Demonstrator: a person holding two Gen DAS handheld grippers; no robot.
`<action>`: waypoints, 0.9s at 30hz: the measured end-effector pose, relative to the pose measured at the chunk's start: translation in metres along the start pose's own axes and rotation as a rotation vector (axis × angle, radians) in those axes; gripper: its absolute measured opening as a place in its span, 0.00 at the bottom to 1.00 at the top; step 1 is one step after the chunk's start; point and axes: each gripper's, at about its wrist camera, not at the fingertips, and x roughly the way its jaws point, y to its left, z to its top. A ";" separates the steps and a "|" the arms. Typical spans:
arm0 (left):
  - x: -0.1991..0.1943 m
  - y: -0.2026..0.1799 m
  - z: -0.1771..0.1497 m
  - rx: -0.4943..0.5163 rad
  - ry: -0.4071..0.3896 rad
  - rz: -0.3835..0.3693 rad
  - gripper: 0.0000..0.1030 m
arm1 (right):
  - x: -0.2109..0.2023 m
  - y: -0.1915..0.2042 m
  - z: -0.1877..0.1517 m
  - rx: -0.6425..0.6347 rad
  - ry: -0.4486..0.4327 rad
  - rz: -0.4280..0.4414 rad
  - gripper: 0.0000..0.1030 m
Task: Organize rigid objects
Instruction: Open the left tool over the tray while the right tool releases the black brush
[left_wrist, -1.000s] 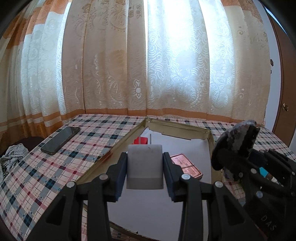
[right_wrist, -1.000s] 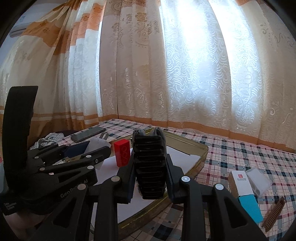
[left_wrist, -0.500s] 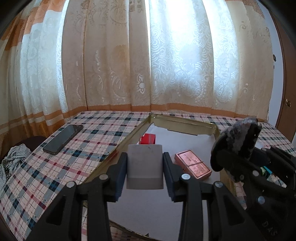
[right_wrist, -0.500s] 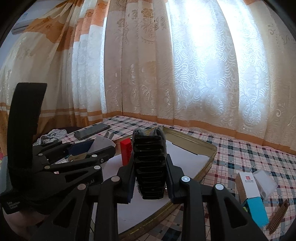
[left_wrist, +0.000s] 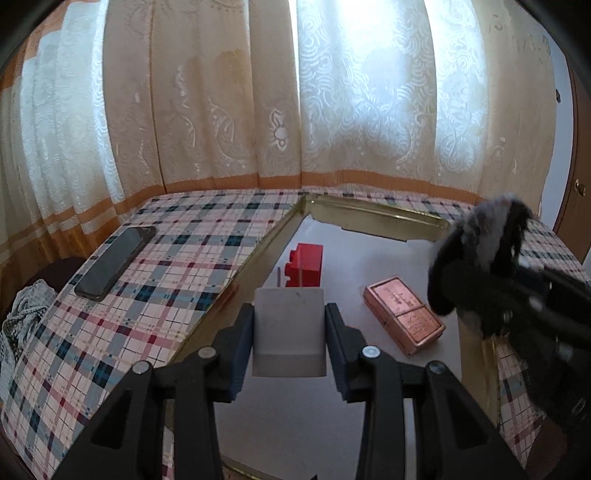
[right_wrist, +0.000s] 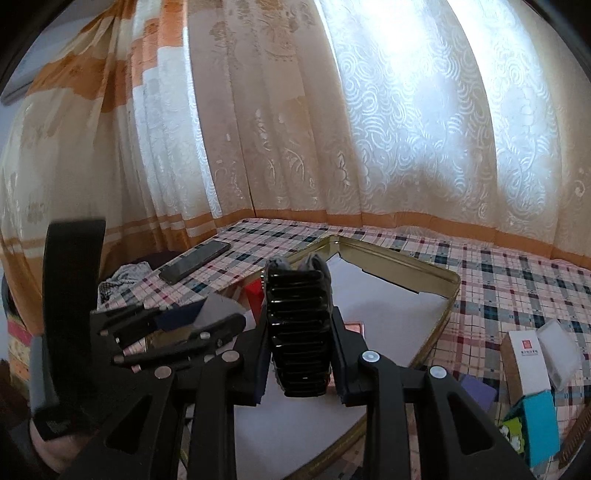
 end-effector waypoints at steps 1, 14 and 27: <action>0.002 0.000 0.001 0.002 0.011 -0.002 0.36 | 0.004 -0.001 0.003 0.002 0.012 -0.002 0.30; 0.013 -0.015 0.017 0.062 0.026 0.034 0.56 | 0.033 -0.019 0.004 0.040 0.083 -0.031 0.31; 0.002 -0.020 0.017 0.043 0.000 0.110 0.97 | -0.008 -0.047 0.008 0.143 -0.016 -0.061 0.67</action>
